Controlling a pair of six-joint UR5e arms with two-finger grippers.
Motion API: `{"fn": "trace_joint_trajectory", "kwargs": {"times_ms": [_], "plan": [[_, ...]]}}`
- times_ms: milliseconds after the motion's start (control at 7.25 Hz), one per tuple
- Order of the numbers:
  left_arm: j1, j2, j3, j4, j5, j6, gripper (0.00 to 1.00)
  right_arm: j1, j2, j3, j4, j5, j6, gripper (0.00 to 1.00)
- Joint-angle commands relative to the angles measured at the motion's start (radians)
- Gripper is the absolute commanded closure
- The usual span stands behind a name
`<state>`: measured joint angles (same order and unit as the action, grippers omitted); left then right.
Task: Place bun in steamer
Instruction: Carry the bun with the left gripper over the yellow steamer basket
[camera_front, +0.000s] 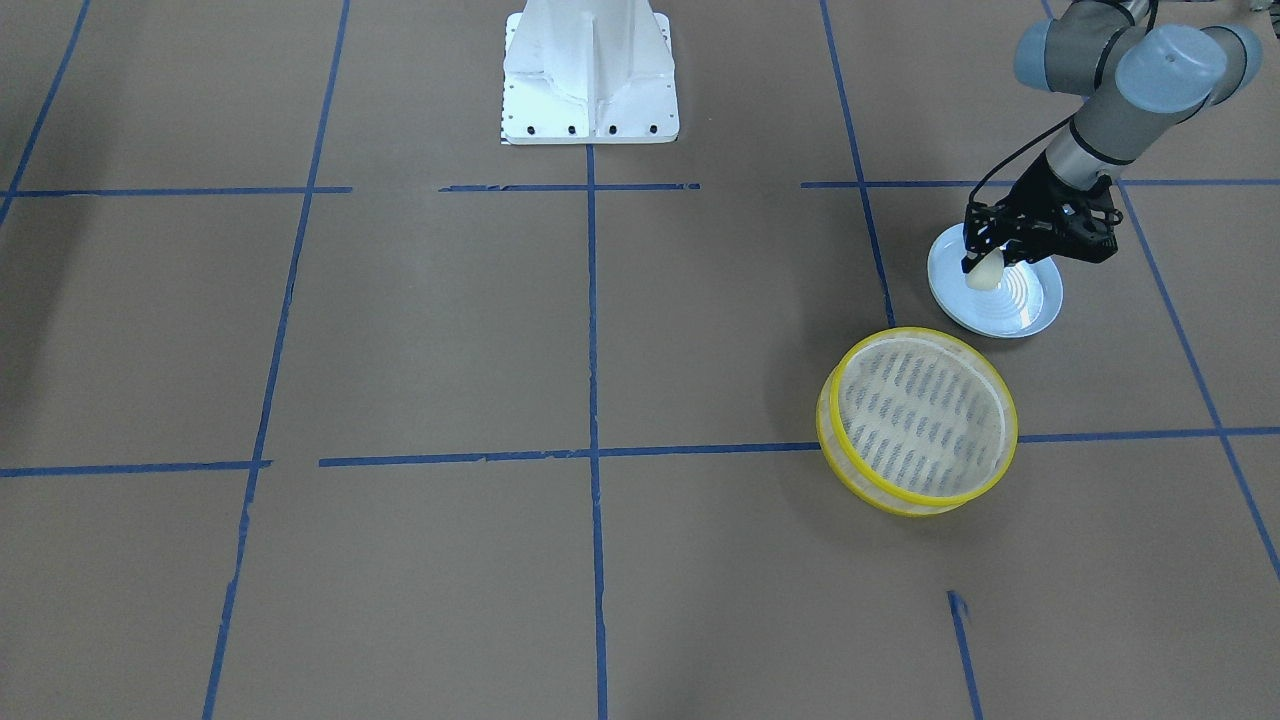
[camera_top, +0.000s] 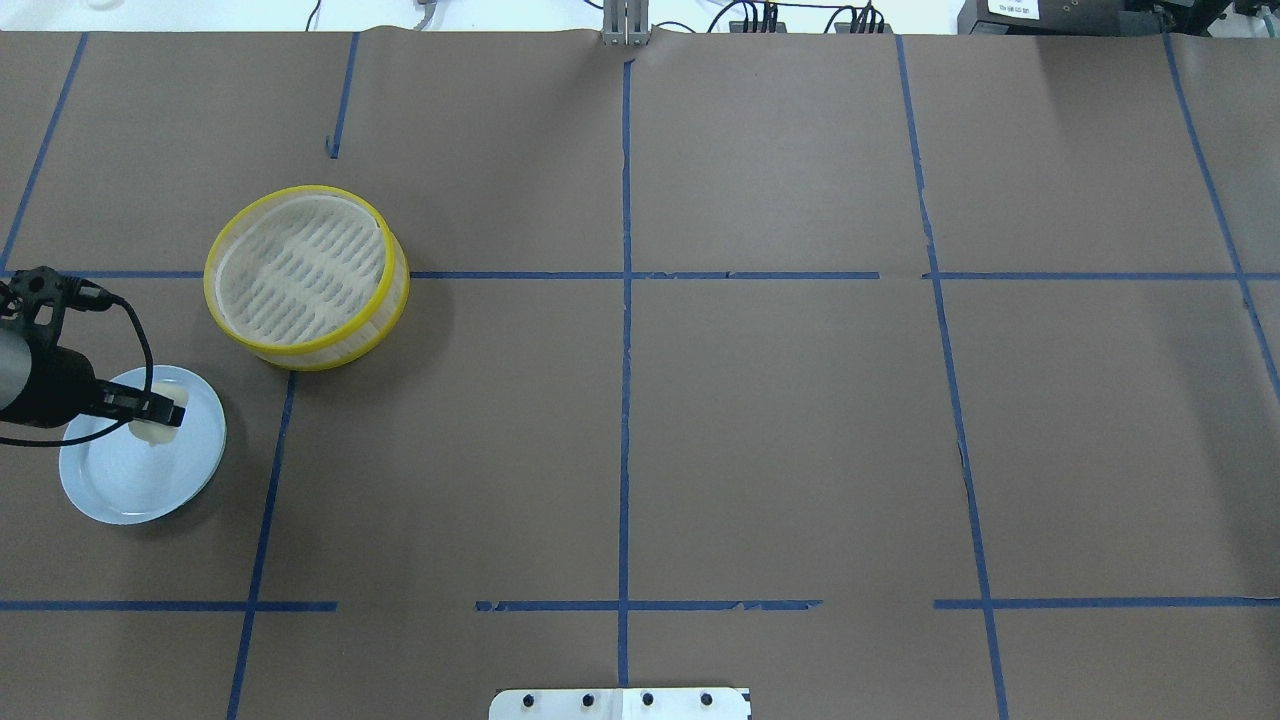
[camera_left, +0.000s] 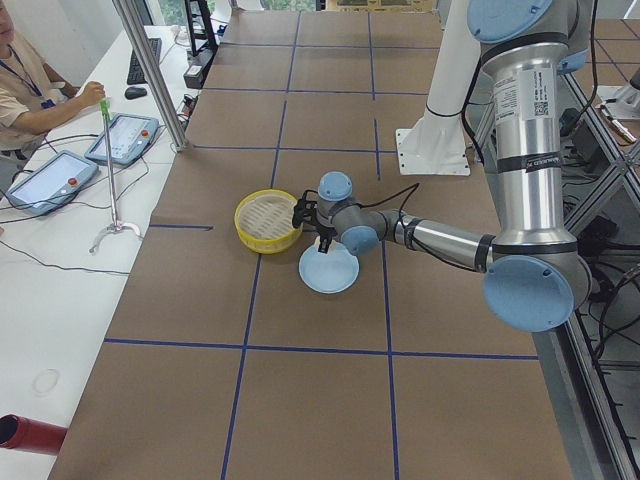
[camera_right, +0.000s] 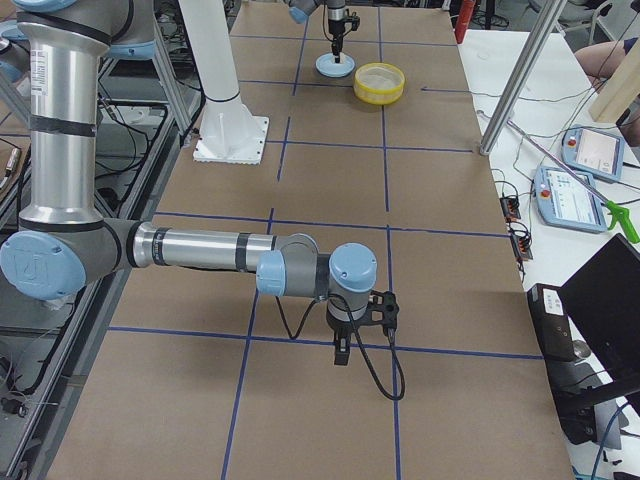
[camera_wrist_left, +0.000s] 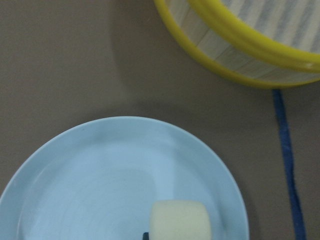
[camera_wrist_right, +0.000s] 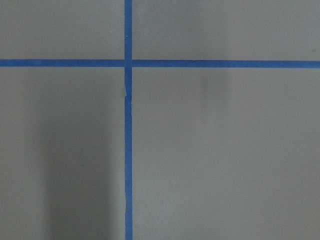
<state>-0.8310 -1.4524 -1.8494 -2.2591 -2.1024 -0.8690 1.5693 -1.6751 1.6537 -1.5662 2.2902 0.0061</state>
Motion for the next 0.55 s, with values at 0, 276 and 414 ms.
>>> {"fn": "trace_joint_trajectory", "kwargs": {"times_ms": [0, 276, 414], "plan": [[-0.091, -0.156, 0.072, 0.080, -0.002, -0.008, 0.62, 0.000, 0.000, 0.000, 0.000, 0.000, 0.000, 0.00], [-0.134, -0.358, 0.229, 0.157, 0.001, -0.005, 0.62, 0.000, -0.002, 0.000, 0.000, 0.000, 0.000, 0.00], [-0.137, -0.423, 0.308, 0.158, 0.001, -0.007, 0.62, 0.000, 0.000, 0.000, 0.000, 0.000, 0.000, 0.00]]}}
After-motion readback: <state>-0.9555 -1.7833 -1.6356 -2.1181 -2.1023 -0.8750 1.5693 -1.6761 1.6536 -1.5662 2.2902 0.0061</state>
